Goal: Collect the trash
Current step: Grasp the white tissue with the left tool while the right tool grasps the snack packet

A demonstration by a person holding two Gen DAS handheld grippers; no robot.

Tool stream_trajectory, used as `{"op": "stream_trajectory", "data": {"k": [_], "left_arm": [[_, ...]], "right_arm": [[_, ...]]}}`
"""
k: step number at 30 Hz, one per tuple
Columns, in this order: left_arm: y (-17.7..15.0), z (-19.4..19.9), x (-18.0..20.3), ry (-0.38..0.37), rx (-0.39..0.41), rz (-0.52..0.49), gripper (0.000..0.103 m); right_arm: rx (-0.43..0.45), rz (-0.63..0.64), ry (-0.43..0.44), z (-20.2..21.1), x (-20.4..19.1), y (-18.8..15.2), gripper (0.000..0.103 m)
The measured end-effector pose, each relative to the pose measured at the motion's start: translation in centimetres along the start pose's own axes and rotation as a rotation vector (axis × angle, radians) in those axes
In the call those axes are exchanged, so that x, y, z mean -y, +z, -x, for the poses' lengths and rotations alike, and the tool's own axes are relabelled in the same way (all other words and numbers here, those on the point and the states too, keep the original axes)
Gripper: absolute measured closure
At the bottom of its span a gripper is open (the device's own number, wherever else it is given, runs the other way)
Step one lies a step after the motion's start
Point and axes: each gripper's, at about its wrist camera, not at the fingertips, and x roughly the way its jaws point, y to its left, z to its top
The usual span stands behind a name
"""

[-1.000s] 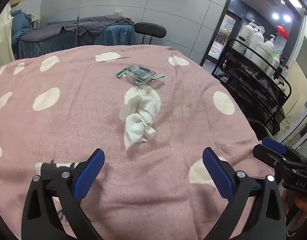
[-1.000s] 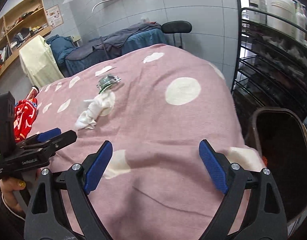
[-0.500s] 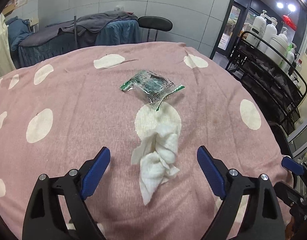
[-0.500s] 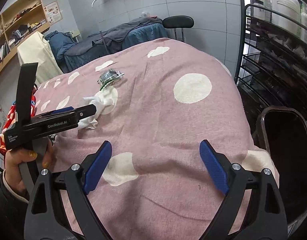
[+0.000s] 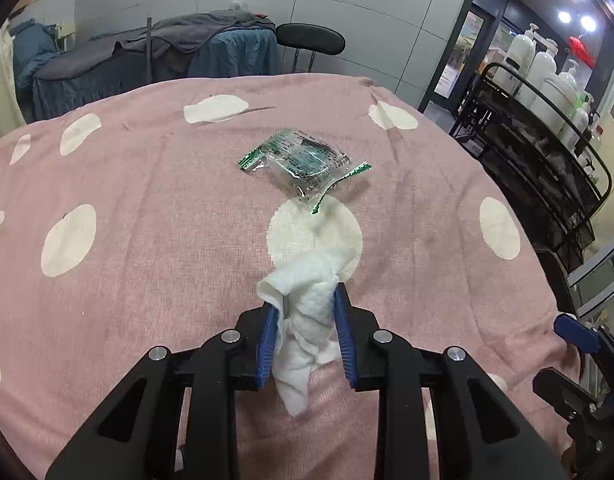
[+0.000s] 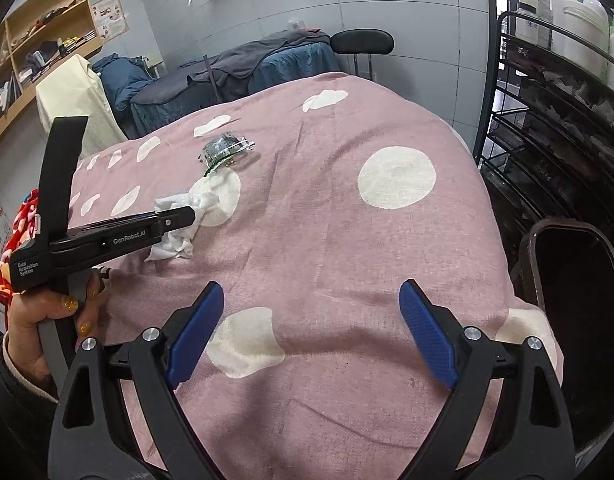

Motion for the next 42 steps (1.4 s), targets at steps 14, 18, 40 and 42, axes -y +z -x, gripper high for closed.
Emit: {"op": "stream_trajectory", "data": {"k": [14, 18, 40, 42], "left_arm": [[-2.8, 6.3, -1.3, -0.036, 0.135, 0.063, 0.077], [-3.7, 7.3, -2.4, -0.048, 0.142, 0.103, 0.077], [-6.6, 10.8, -6.3, -0.056, 0.193, 0.189, 0.077], [-6.9, 11.0, -6.4, -0.055, 0.194, 0.188, 0.077]], "right_arm": [[0.010, 0.068, 0.053, -1.5, -2.8, 3.0, 0.014], [0.001, 0.095, 0.082, -3.0, -4.2, 4.4, 0.014], [-0.062, 0.278, 0.014, -16.1, -12.1, 12.6, 0.015], [-0.072, 0.288, -0.012, -17.0, -12.3, 12.7, 0.017]]}}
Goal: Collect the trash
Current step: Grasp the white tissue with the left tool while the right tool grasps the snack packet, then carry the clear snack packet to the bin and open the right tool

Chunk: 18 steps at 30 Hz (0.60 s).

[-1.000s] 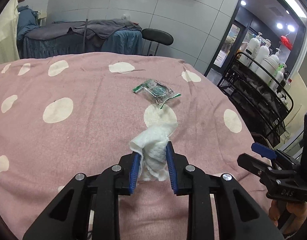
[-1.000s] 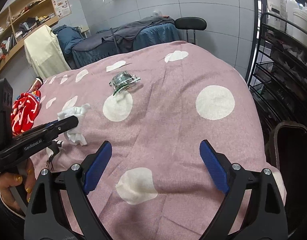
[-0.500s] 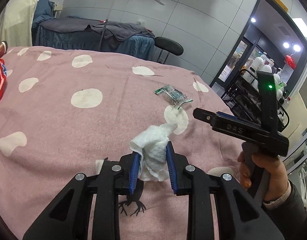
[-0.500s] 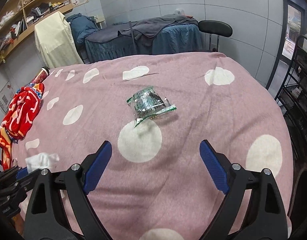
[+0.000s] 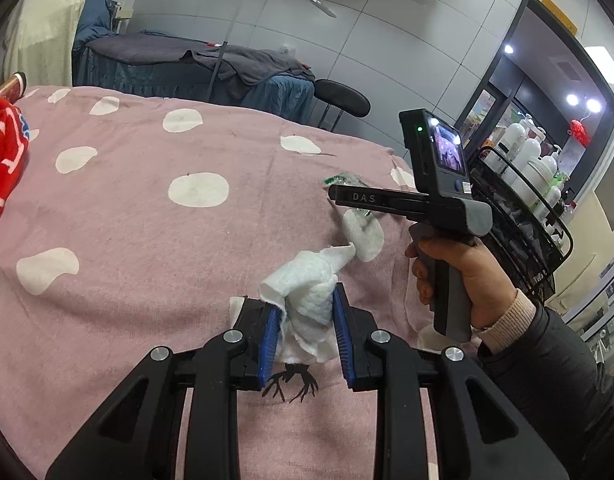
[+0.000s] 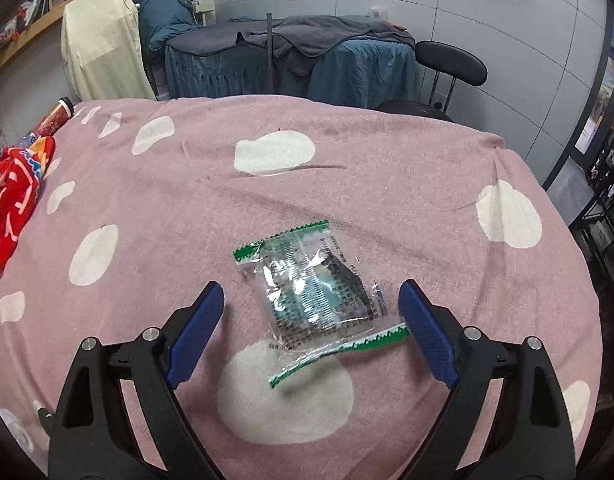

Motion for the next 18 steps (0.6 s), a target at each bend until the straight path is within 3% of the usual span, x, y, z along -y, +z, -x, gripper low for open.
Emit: {"op": "stream_trajectory", "data": {"k": [5, 7, 12, 18], "left_arm": [[-0.3, 0.0, -0.4, -0.003, -0.007, 0.004, 0.077], [-0.3, -0.2, -0.3, -0.007, -0.012, 0.006, 0.077], [-0.3, 0.0, -0.1, -0.017, -0.007, -0.001, 0.077], [-0.3, 0.1, 0.0, -0.020, -0.008, -0.003, 0.077]], "right_arm": [[0.006, 0.012, -0.037, -0.5, 0.0, -0.1, 0.032], [0.011, 0.016, -0.042, -0.3, 0.0, -0.2, 0.046], [0.020, 0.029, -0.048, 0.3, -0.2, -0.5, 0.053], [0.040, 0.013, -0.029, 1.9, -0.4, -0.9, 0.054]]}}
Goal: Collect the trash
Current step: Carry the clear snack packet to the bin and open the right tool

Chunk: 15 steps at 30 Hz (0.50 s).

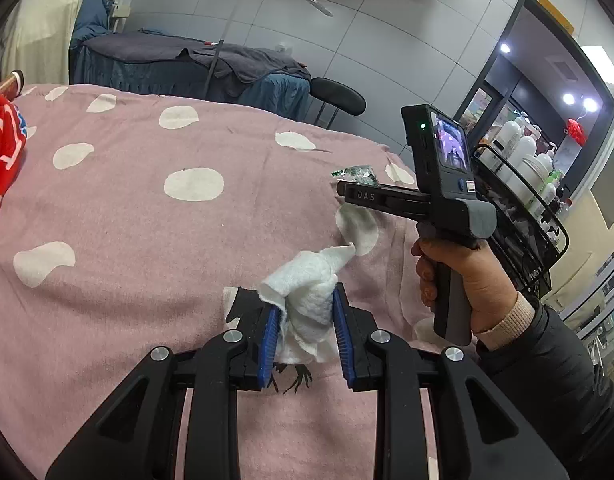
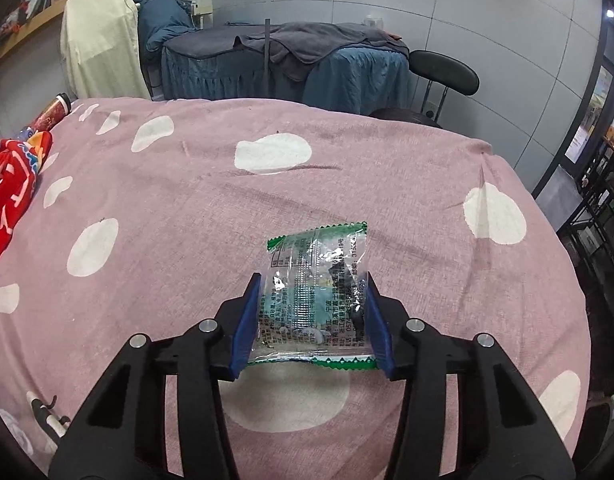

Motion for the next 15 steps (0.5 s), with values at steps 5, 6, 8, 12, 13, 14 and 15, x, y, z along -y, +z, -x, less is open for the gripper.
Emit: {"op": "stream_trajectory", "data": {"k": [5, 6, 8, 12, 13, 14, 15], "left_arm": [[-0.2, -0.1, 0.7, -0.011, -0.005, -0.010, 0.077], [-0.3, -0.1, 1.0, -0.014, -0.006, -0.015, 0.077], [-0.5, -0.2, 1.6, -0.024, -0.010, -0.025, 0.077], [-0.9, -0.5, 2.6, -0.047, -0.024, -0.035, 0.077], [-1.0, -0.5, 2.9, -0.051, -0.025, -0.041, 0.077], [-1.2, -0.5, 3.2, -0.055, -0.026, -0.045, 0.077], [-1.3, -0.6, 3.5, -0.062, -0.027, -0.050, 0.077]], "right_arm": [[0.032, -0.028, 0.032, 2.6, 0.2, -0.6, 0.054], [0.036, -0.033, 0.041, 3.4, 0.3, -1.0, 0.054], [0.038, -0.037, 0.054, 4.3, 0.3, -1.4, 0.054], [0.048, -0.059, 0.083, 6.8, 0.9, -3.1, 0.054], [0.051, -0.066, 0.086, 7.3, 1.1, -3.5, 0.054], [0.055, -0.076, 0.091, 7.9, 1.4, -4.1, 0.054], [0.060, -0.085, 0.093, 8.5, 1.7, -4.5, 0.054]]}}
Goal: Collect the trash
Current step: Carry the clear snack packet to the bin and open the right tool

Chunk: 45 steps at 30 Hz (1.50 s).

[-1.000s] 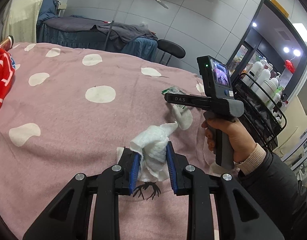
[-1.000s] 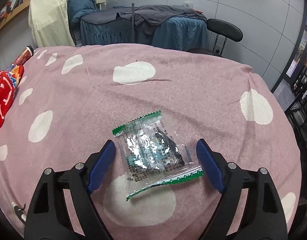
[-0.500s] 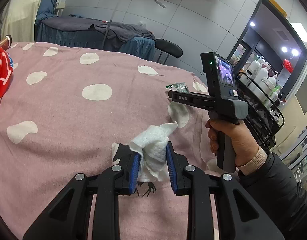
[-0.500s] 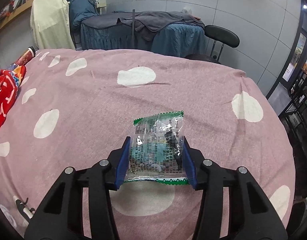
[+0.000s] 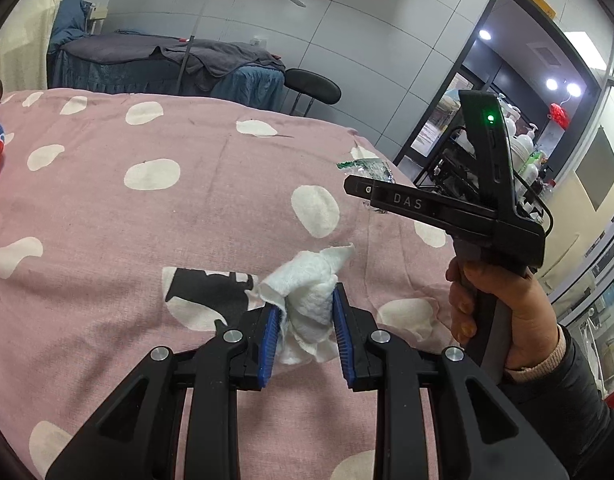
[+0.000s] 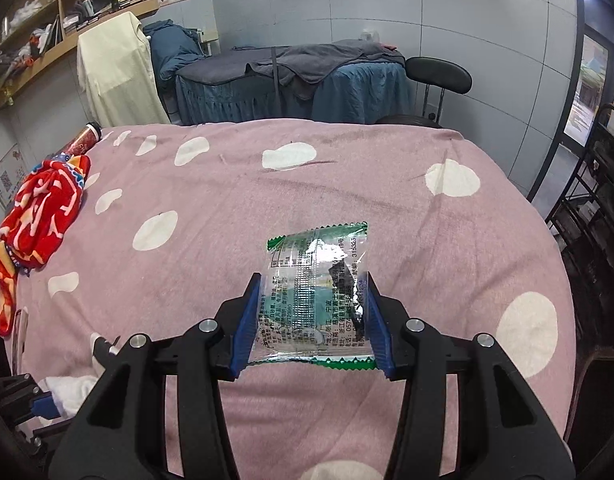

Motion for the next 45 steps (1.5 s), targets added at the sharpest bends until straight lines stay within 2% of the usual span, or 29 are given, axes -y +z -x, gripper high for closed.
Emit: {"op": "stream_trajectory", "data": {"k": [16, 22, 29, 38, 45], "left_arm": [[-1.7, -2.1, 7.2, -0.091, -0.057, -0.146, 0.077], [-1.7, -3.3, 9.8, -0.081, -0.078, -0.231, 0.077], [-1.6, -4.5, 12.5, -0.074, -0.092, -0.324, 0.077], [-1.5, -5.6, 15.6, -0.075, -0.101, -0.407, 0.077], [-1.5, -6.4, 17.8, -0.091, -0.113, -0.451, 0.077]], "right_arm": [[0.067, -0.142, -0.066, 9.2, 6.8, -7.1, 0.054], [0.095, -0.234, -0.077, 11.8, 10.2, -9.5, 0.054], [0.133, -0.358, -0.140, 14.6, 15.6, -12.1, 0.054], [0.116, -0.574, -0.224, 15.0, 23.8, -16.6, 0.054], [0.049, -0.680, -0.314, 13.9, 28.8, -20.0, 0.054]]}}
